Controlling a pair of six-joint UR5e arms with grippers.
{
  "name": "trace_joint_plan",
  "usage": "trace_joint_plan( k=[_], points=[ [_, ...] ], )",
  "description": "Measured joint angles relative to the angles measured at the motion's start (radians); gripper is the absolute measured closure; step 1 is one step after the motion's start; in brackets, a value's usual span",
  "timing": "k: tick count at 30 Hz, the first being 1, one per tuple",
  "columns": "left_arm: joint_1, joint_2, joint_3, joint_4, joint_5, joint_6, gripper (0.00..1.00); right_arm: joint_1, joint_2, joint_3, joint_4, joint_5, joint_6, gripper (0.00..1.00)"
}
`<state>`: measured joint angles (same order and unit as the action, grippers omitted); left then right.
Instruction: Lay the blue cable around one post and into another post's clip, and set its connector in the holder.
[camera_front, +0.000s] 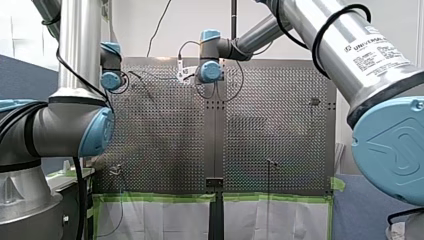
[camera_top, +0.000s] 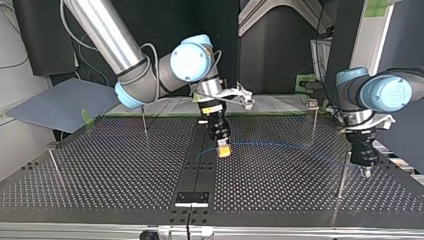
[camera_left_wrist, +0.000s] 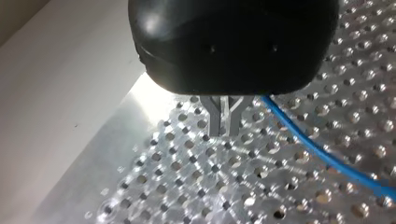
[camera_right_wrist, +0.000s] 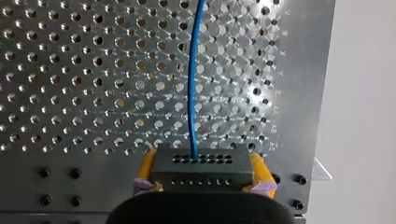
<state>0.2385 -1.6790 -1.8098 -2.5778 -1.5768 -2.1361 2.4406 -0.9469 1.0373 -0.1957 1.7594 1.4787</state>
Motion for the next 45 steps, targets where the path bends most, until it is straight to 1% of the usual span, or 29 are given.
trace_joint_plan(
  k=[6, 11, 15, 19, 25, 33, 34, 35, 37, 38, 39, 40, 41, 42, 43, 44, 45],
  points=[
    [-0.009, -0.003, 0.005, -0.001, 0.001, -0.001, 0.91, -0.007, 0.003, 0.0, 0.0, 0.0, 0.002, 1.0],
    [-0.012, -0.004, 0.006, -0.002, 0.0, -0.004, 0.91, -0.023, 0.019, 0.0, 0.002, 0.0, 0.004, 1.0],
    [-0.016, -0.006, 0.005, -0.005, -0.007, -0.005, 0.91, -0.03, 0.029, 0.001, 0.005, 0.001, 0.006, 1.0],
    [-0.023, -0.025, 0.005, -0.013, -0.015, -0.001, 0.91, -0.036, 0.032, 0.003, 0.008, 0.003, 0.007, 1.0],
    [-0.033, -0.056, 0.005, -0.017, -0.015, 0.002, 0.91, -0.049, 0.033, 0.019, 0.01, 0.005, 0.008, 1.0],
    [-0.039, -0.059, 0.005, -0.018, -0.015, 0.001, 0.91, -0.067, 0.033, 0.056, -0.001, 0.004, 0.009, 1.0],
    [-0.04, -0.059, 0.005, -0.018, -0.015, 0.0, 0.88, -0.068, 0.033, 0.06, -0.003, 0.003, 0.009, 1.0],
    [-0.041, -0.059, 0.005, -0.018, -0.015, -0.001, 0.88, -0.07, 0.033, 0.066, -0.006, 0.003, 0.009, 1.0],
    [-0.042, -0.059, 0.005, -0.018, -0.014, -0.002, 0.81, -0.072, 0.033, 0.076, -0.012, 0.002, 0.009, 1.0],
    [-0.043, -0.059, 0.005, -0.018, -0.014, -0.003, 0.81, -0.074, 0.033, 0.083, -0.016, 0.002, 0.009, 1.0],
    [-0.044, -0.059, 0.005, -0.017, -0.014, -0.004, 0.75, -0.075, 0.033, 0.088, -0.018, 0.002, 0.009, 1.0],
    [-0.045, -0.059, 0.005, -0.017, -0.013, -0.004, 0.65, -0.076, 0.033, 0.091, -0.02, 0.001, 0.009, 1.0],
    [-0.045, -0.06, 0.005, -0.017, -0.013, -0.004, 0.65, -0.077, 0.033, 0.095, -0.022, 0.001, 0.009, 1.0],
    [-0.046, -0.06, 0.005, -0.017, -0.014, -0.004, 0.54, -0.078, 0.033, 0.097, -0.022, 0.001, 0.009, 1.0],
    [-0.047, -0.059, 0.005, -0.017, -0.015, -0.004, 0.48, -0.079, 0.033, 0.099, -0.023, 0.001, 0.01, 1.0],
    [-0.048, -0.059, 0.005, -0.018, -0.016, -0.003, 0.48, -0.081, 0.033, 0.102, -0.023, 0.0, 0.009, 1.0],
    [-0.049, -0.059, 0.005, -0.02, -0.017, -0.003, 0.42, -0.082, 0.033, 0.105, -0.024, 0.0, 0.009, 1.0]
  ],
)
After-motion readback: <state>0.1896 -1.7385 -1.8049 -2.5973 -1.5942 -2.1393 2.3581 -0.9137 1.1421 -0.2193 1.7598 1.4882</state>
